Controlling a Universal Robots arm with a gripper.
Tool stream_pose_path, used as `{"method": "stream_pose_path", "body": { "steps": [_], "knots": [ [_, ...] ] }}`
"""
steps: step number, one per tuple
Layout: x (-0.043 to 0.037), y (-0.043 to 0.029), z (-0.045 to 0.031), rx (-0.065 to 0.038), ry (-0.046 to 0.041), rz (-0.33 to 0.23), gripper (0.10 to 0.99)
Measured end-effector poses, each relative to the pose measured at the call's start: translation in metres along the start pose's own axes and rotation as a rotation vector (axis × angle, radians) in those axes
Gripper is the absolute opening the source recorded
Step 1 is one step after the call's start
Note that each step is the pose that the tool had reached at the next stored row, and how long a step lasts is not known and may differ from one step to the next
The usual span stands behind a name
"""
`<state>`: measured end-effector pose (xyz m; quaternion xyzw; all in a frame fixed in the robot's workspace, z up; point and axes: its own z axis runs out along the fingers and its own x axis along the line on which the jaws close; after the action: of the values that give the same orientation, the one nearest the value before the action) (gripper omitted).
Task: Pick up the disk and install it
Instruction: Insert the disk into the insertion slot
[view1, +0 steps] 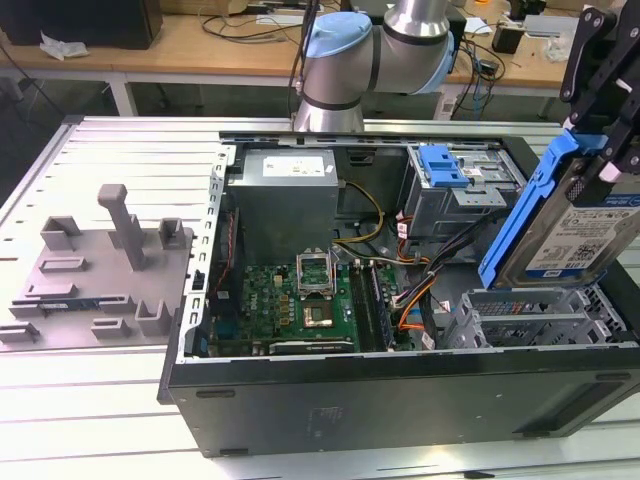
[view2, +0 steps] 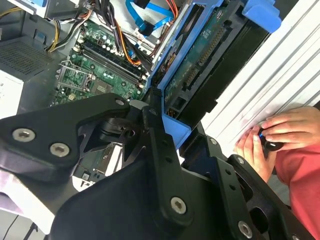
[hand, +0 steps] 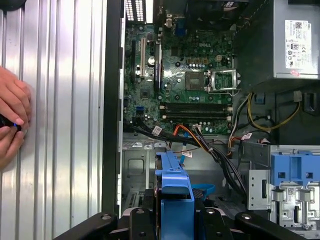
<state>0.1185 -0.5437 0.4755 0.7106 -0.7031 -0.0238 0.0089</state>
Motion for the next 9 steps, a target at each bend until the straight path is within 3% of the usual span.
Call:
{"method": "stream_pose_path", "body": {
  "steps": [9],
  "knots": [
    [0.0002,-0.0003,0.0062,0.001,-0.0011,0.025,0.369]
  ]
}}
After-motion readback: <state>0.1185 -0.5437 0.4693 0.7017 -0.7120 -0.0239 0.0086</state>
